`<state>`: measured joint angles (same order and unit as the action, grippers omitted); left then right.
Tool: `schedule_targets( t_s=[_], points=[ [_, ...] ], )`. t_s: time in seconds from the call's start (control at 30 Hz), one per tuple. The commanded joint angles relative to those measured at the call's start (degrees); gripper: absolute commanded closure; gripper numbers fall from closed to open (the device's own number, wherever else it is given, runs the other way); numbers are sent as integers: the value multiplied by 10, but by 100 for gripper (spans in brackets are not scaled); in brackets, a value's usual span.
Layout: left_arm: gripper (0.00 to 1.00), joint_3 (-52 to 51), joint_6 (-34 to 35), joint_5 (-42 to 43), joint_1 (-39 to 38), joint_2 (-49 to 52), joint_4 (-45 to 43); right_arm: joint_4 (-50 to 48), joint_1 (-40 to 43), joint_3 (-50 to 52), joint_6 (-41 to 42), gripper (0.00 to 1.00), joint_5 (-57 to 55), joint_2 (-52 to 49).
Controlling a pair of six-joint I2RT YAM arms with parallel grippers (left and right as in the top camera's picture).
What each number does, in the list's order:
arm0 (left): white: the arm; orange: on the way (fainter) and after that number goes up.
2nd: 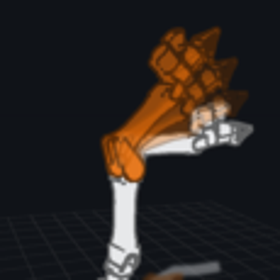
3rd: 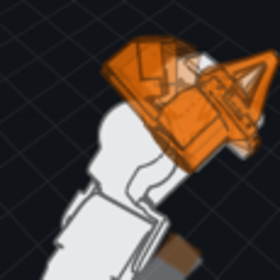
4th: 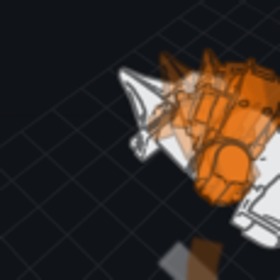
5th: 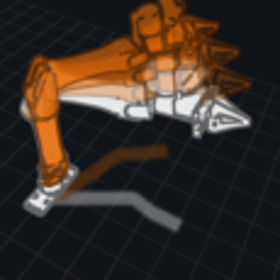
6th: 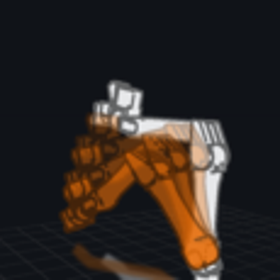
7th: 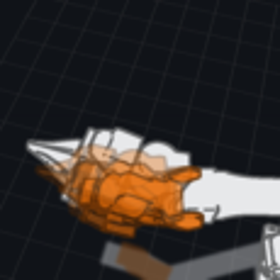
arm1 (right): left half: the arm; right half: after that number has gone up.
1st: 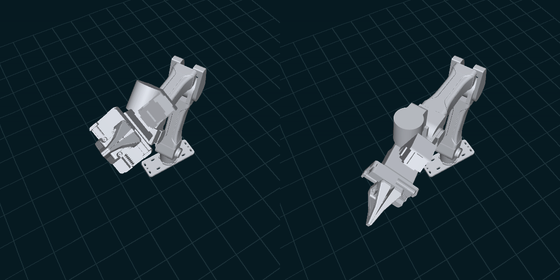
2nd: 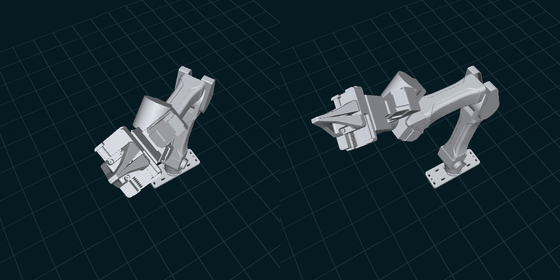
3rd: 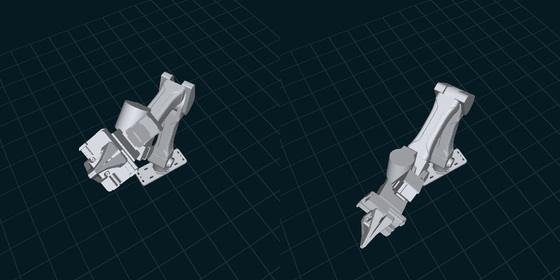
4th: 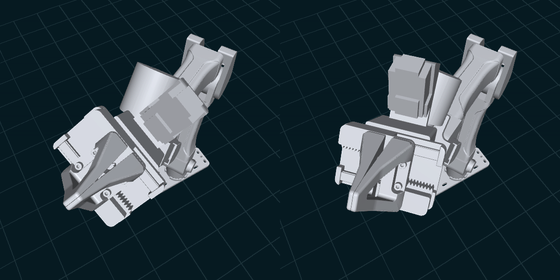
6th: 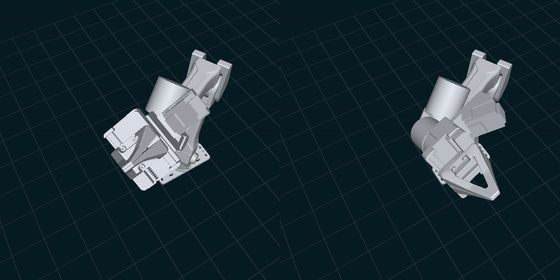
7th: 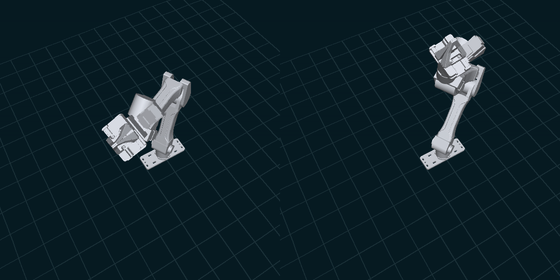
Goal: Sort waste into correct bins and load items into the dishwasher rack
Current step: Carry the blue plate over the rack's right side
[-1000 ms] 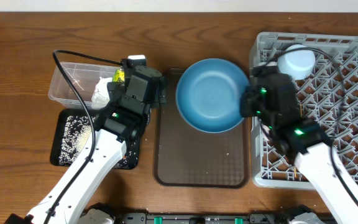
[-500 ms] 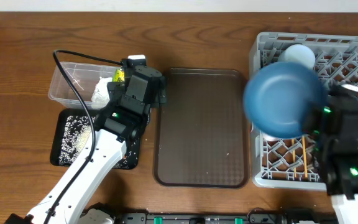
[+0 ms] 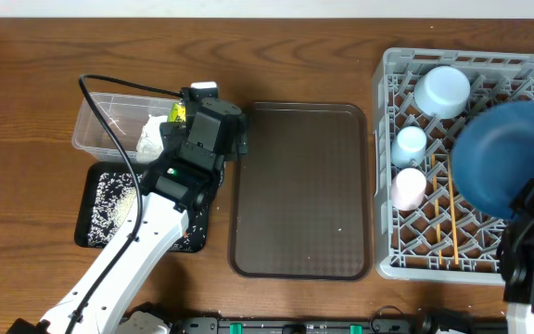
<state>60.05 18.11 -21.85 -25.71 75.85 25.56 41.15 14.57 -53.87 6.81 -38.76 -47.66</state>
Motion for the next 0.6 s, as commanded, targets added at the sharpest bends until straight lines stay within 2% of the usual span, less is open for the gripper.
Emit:
schedule_targets(
  t_s=[0.0, 0.17, 0.27, 0.33, 0.43, 0.57],
  points=[
    [1, 1, -5, -14, 0, -3, 2, -7, 8, -50, -90, 99, -210, -32],
    [1, 1, -5, -14, 0, -3, 2, -71, 7, -95, -254, 99, -409, -109],
    [2, 1, -5, -14, 0, -3, 2, -139, 7, -95, -371, 99, -482, -146],
    [2, 1, -5, -14, 0, -3, 2, -175, 7, -95, -421, 99, -509, -169],
    [1, 1, -5, -14, 0, -3, 2, -181, 7, -94, -461, 99, -520, -197],
    [1, 1, -5, -14, 0, -3, 2, -165, 4, -92, -468, 99, -520, -223]
  ],
)
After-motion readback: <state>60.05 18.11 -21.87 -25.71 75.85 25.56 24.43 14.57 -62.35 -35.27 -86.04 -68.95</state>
